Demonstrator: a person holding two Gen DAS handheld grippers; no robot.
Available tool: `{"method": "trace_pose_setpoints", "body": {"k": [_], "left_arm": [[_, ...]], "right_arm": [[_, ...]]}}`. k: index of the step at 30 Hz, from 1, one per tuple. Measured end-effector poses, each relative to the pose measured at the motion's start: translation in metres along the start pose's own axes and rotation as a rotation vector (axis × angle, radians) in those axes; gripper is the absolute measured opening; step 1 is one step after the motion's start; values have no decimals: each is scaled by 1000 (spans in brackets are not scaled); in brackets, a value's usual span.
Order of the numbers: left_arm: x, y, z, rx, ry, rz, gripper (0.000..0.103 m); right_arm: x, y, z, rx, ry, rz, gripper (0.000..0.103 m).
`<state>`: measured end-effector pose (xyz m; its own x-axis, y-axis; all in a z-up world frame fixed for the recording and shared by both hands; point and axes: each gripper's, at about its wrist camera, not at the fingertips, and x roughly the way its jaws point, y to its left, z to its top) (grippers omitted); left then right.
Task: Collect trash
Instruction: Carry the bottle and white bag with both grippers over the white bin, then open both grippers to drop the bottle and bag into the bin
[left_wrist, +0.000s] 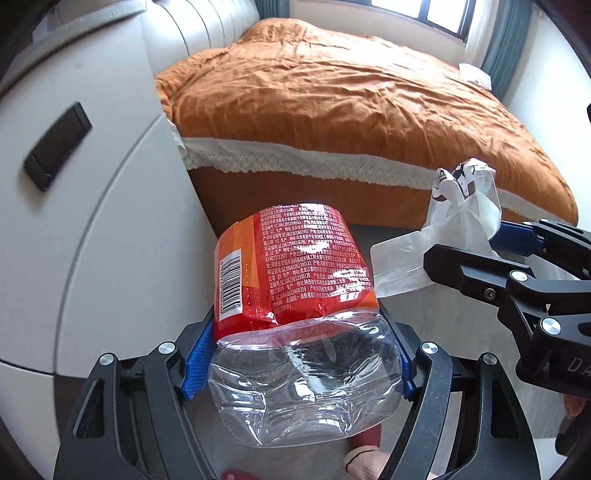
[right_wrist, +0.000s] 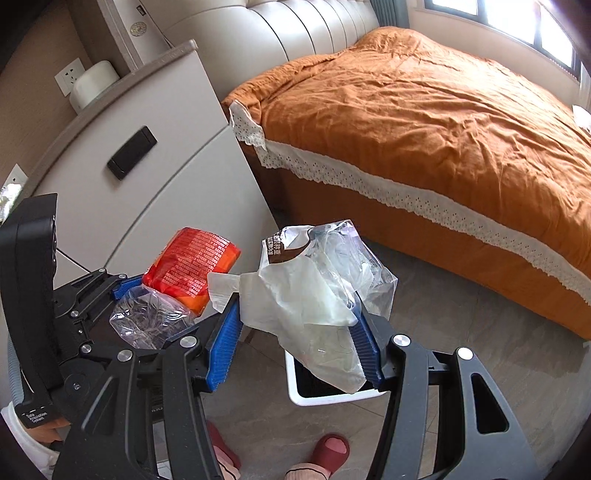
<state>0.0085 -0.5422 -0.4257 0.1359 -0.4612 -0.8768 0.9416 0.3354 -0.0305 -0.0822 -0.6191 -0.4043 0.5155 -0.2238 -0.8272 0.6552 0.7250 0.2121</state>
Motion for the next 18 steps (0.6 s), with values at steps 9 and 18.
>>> {"method": "trace_pose_setpoints", "body": {"k": [9,18], "left_arm": [[126,-9,-41,-12,106,-68,75],[218,-23,-77,23,194,-134,77]], "right_arm": [[103,-55,-41,76,104,-37,58],[167,-84,-75,180,164,14,63]]}}
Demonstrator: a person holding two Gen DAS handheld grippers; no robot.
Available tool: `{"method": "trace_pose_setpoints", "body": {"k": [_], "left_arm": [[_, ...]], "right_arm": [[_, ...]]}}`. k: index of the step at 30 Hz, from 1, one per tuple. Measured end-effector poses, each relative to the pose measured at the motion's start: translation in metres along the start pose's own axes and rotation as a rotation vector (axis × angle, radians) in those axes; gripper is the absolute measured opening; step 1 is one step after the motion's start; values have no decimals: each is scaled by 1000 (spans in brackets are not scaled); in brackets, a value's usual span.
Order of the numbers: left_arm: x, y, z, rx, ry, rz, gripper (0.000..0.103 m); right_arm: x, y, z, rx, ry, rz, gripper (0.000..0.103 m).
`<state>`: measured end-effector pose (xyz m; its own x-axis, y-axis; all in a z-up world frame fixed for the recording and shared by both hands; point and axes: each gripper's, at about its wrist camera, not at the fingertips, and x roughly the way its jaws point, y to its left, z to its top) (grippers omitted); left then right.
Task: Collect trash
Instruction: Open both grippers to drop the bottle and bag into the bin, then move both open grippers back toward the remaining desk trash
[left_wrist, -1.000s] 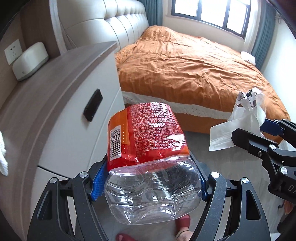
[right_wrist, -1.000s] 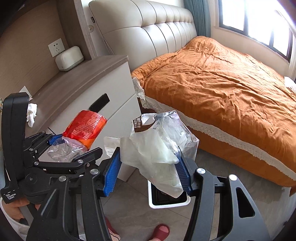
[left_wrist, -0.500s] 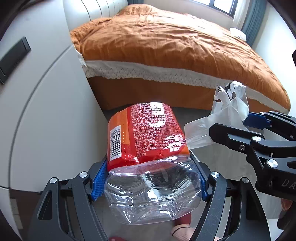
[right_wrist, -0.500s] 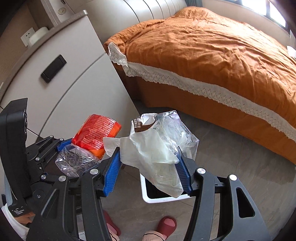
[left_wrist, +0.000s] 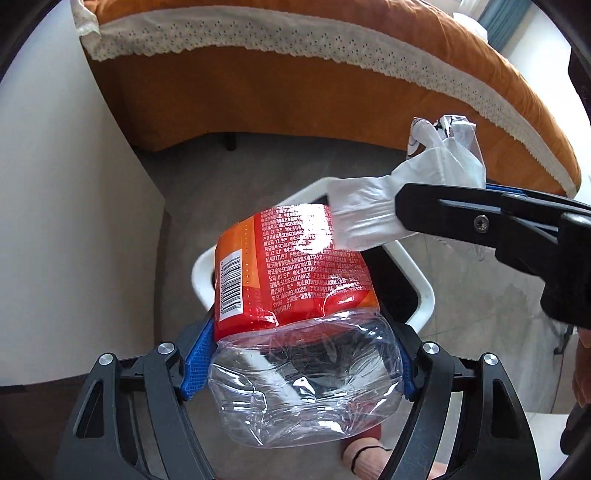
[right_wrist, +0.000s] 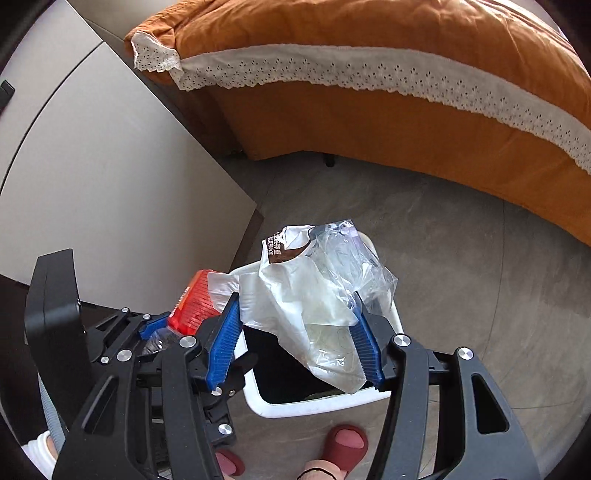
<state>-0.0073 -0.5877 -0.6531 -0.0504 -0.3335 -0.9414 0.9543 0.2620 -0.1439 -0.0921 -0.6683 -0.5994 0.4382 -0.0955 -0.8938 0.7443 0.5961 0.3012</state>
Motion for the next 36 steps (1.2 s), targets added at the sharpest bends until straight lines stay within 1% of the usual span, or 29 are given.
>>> {"method": "trace_pose_setpoints", "body": {"k": [1,2,4,6,8,13,17,22,28,31,36], "left_arm": [[6,1,-2,-3,9,-21,89],[10,4,-3,-13,7,-38,98],[15,8,-5,-41,-2,-53,98],[20,13,-6,-56,5,-57,98],[23,17,-8,-53,11,-38,98],[19,18,-12,-55,13,-21,98],[5,19,-9,-57,9,-17,98],[-20,21,-6,-62,2,-6,98],[-72,25,1,-87,-34,2,98],[-104,27,7,-94,-50,15,98],[-168,25,18,-85,-113,26,98]], "right_arm": [[7,-1,-2,9,12,8,71],[14,-3,-4,19,25,5,74],[27,-10,-8,49,56,1,92],[34,-15,-10,74,71,2,98],[37,-18,-12,87,76,3,98],[34,-10,-10,59,77,-20,98],[29,-4,-3,50,67,-26,98],[11,10,1,32,46,-33,99],[-26,34,8,26,31,-43,98],[-53,49,11,11,7,-50,98],[-103,72,17,11,-45,-48,99]]}}
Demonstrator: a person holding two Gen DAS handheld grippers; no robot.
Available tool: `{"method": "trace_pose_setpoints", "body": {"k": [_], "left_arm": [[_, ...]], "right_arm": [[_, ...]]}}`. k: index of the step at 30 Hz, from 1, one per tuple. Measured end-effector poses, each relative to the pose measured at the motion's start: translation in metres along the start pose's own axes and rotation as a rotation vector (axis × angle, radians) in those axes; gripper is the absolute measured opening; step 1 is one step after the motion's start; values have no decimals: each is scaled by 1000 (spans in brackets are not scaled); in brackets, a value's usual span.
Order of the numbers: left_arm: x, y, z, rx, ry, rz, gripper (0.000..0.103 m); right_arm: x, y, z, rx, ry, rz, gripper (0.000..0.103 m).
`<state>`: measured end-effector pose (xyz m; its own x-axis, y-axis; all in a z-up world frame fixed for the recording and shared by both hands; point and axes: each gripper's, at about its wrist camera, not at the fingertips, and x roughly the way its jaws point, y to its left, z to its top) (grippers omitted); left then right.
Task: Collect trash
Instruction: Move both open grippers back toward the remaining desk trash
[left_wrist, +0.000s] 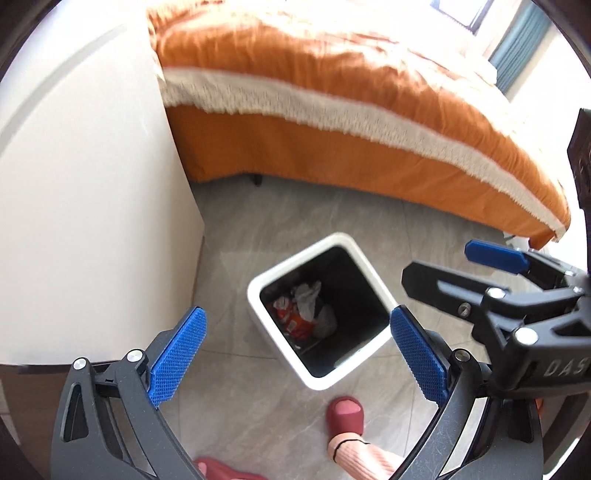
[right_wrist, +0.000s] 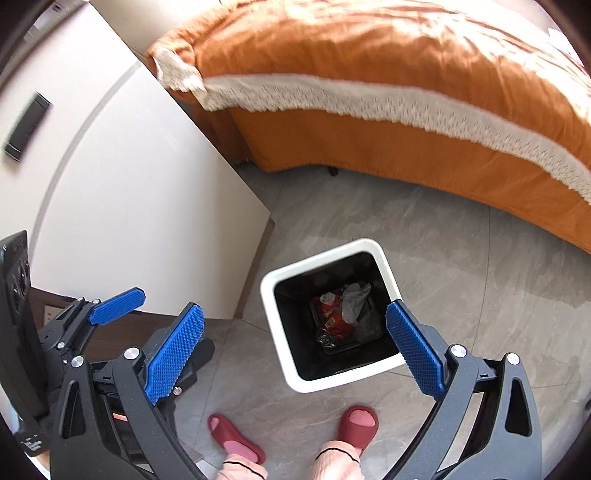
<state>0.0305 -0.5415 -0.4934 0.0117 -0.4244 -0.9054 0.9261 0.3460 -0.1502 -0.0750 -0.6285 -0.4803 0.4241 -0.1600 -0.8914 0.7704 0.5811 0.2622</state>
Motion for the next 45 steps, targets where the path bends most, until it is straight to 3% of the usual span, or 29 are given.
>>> {"method": "trace_pose_setpoints", "body": {"k": [12,17,23,32,38,45], "left_arm": [[-139,-11,17,11,-147,59,98],[-206,-9,17,12,-210,77,98],[-270,11,9,-7,-294,160,98],[-344,79,-19,-137,-371,290,98],[-373,129,-43,-231,-382,336,98],[-401,179,-68,-290,-416,445,98]], "right_arm": [[-130,56,7,-42,-227,0,98],[-176,91,12,-134,-310,19,99],[-216,143,19,-246,-390,75,99],[-239,235,21,-407,-440,184,98],[-239,293,16,-495,-439,252,98],[-225,361,10,-567,-412,324,99]]}}
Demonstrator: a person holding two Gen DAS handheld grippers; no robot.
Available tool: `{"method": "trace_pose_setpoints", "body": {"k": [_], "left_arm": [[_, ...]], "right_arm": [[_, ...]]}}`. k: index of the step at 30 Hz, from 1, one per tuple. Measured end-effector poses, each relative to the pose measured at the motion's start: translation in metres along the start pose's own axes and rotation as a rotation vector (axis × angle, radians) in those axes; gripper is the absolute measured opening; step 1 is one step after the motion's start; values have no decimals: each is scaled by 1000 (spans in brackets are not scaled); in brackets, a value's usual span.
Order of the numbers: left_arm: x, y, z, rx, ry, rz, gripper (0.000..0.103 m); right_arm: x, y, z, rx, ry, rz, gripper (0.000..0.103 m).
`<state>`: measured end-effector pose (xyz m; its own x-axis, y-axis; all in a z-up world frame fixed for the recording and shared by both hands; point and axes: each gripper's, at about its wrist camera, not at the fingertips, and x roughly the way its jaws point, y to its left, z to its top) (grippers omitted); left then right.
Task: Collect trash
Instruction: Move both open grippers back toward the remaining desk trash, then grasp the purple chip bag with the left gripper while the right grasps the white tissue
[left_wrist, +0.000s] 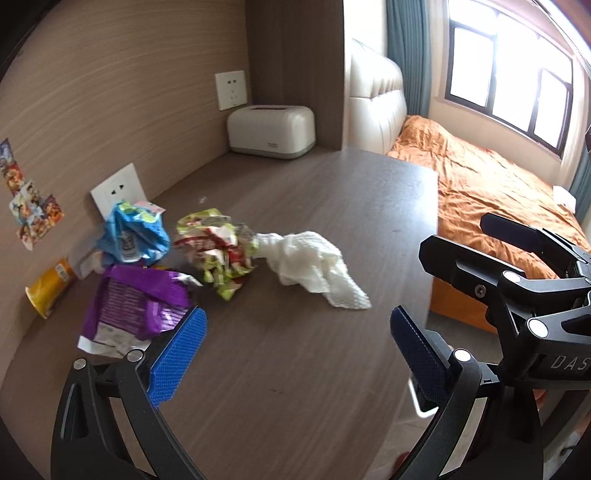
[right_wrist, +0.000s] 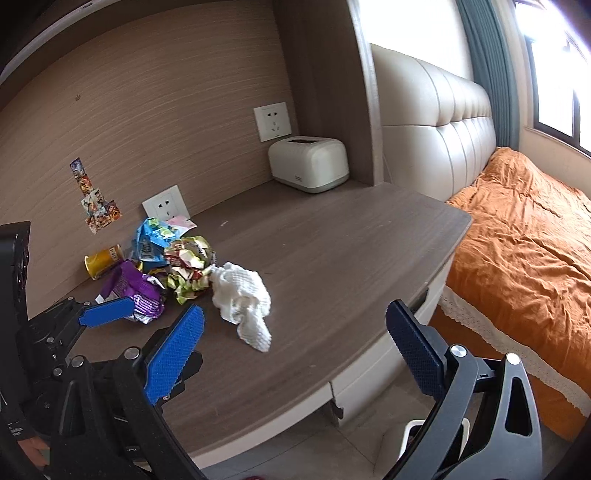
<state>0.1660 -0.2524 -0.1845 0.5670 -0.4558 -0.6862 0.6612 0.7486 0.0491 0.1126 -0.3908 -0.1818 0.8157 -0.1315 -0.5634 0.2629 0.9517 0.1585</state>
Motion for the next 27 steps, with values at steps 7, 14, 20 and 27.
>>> {"method": "trace_pose_setpoints", "body": {"k": [7,14,20,27], "left_arm": [[9,60,-8,-21,40,133,98],[15,102,-6,-99,37,127,98],[38,107,0,-74,51,120,98],[65,112,5,-49,110,121,98]], "right_arm": [[48,27,4,-2,77,-13,99],[81,32,5,30,132,-3,99],[103,40,7,-32,161,-17,99],[121,46,6,-92,198,-39,99]]}}
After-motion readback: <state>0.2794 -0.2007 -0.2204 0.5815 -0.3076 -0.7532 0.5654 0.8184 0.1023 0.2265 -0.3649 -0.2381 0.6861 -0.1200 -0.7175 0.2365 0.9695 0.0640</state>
